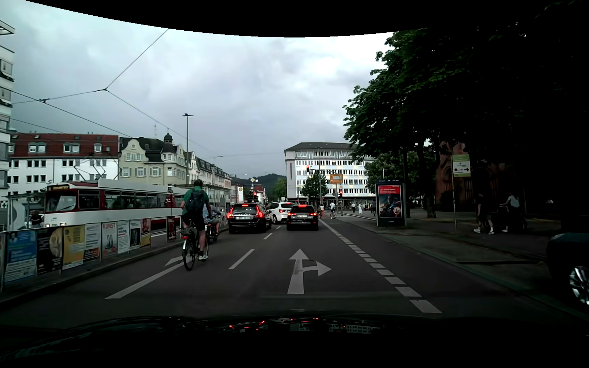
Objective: Follow the waypoints while adhering to traffic rules and regulations
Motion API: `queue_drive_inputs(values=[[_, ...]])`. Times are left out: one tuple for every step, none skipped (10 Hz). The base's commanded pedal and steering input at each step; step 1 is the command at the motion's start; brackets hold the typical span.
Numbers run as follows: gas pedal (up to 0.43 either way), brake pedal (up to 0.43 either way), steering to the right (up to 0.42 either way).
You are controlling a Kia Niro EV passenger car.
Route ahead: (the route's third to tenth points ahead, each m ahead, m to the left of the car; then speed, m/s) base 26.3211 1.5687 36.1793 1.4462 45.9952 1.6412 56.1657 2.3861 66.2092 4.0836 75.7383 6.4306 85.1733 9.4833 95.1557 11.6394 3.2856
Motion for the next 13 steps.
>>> queue_drive_inputs(values=[[0.0, 0.037, -0.013], [0.0, 0.061, -0.013], [0.0, 0.079, -0.013], [0.0, 0.079, -0.012], [0.0, 0.085, -0.011], [0.0, 0.104, -0.01], [0.0, 0.11, -0.009], [0.0, 0.116, -0.008], [0.0, 0.14, -0.005], [0.0, 0.152, -0.005], [0.0, 0.165, -0.005], [0.0, 0.177, -0.004], [0.0, 0.195, -0.002]])
